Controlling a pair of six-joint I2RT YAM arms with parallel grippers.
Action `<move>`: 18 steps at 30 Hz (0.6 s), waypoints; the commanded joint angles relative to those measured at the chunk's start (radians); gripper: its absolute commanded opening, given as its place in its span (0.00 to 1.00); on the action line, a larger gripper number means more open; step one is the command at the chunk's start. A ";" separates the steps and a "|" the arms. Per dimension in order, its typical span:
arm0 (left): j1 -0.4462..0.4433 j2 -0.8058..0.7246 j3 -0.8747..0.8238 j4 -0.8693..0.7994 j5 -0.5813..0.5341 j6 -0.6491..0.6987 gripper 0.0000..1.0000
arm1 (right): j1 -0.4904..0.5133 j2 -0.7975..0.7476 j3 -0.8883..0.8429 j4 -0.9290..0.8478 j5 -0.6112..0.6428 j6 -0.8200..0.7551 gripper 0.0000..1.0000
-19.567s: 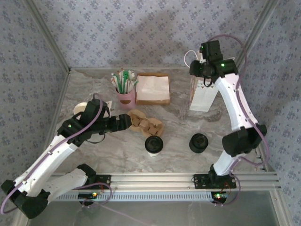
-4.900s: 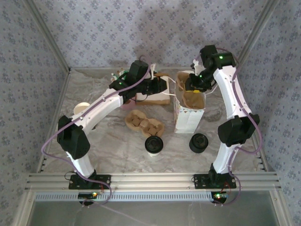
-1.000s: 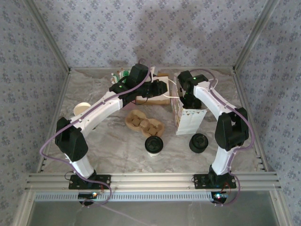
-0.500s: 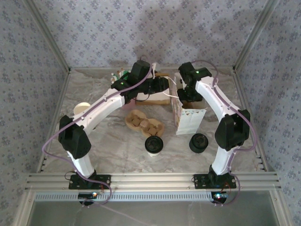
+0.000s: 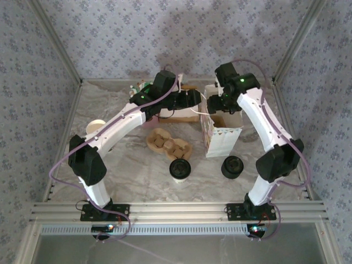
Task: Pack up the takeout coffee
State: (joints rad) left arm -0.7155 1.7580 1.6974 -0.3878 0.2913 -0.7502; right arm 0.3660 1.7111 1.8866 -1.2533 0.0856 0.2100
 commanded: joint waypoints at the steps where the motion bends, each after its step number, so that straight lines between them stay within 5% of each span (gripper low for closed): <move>1: -0.001 -0.053 0.036 -0.016 0.007 0.014 0.69 | -0.001 -0.058 0.055 -0.040 -0.009 0.006 0.78; 18: -0.009 -0.179 0.037 -0.084 -0.019 0.058 0.99 | 0.012 -0.250 0.140 -0.003 -0.085 0.021 0.80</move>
State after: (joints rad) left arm -0.7158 1.6295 1.7069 -0.4427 0.2893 -0.7174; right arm 0.3695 1.5055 1.9980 -1.2537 0.0315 0.2199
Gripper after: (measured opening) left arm 0.973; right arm 0.801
